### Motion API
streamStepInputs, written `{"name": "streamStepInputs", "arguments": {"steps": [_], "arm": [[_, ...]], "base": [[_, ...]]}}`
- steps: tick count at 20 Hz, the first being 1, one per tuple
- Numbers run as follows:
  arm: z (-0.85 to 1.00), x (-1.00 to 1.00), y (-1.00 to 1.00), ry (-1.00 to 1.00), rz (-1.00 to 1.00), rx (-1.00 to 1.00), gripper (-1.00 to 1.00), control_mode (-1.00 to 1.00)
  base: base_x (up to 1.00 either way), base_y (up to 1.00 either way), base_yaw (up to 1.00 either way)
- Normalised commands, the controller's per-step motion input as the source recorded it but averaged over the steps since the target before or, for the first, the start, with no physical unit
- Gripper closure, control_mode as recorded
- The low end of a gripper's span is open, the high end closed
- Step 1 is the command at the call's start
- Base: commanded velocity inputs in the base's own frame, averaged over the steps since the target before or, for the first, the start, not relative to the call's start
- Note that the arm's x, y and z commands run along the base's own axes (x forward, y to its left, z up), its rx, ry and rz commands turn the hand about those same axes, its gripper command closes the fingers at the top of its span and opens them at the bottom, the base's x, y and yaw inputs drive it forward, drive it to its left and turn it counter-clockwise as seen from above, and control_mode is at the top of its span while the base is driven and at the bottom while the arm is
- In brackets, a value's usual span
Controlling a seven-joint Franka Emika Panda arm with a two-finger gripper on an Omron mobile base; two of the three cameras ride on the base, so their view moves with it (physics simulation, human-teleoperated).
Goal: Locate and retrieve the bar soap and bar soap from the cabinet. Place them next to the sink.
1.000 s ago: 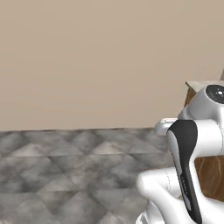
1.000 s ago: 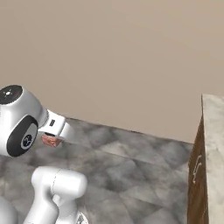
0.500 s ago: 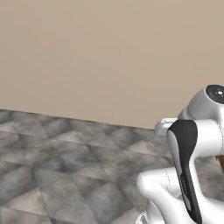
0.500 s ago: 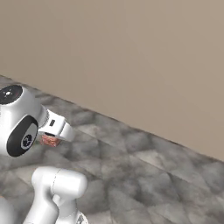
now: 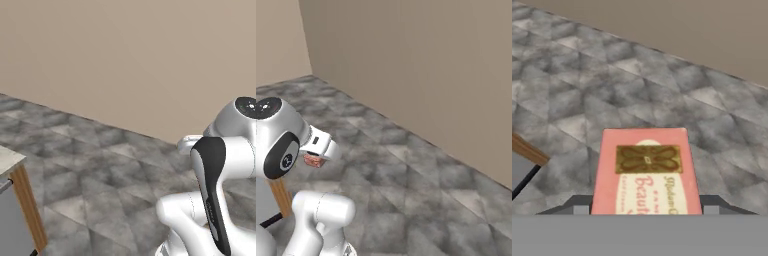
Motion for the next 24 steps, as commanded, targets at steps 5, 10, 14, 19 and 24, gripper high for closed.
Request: {"name": "streamStepInputs", "arguments": {"steps": [5, 10, 14, 19, 24], "arm": [[0.0, 0.0, 0.0, 0.0, 0.0, 0.0, 1.0, 1.0], [0.0, 0.0, 0.0, 0.0, 0.0, 0.0, 1.0, 1.0], [0.0, 0.0, 0.0, 0.0, 0.0, 0.0, 1.0, 1.0], [0.0, 0.0, 0.0, 0.0, 0.0, 0.0, 1.0, 1.0], [0.0, 0.0, 0.0, 0.0, 0.0, 0.0, 1.0, 1.0]], "base": [[0.0, 0.4, 0.44], [0.0, 0.4, 0.43], [0.1, 0.42, 0.37], [0.22, 0.48, 0.34], [0.36, 0.52, 0.28]]}}
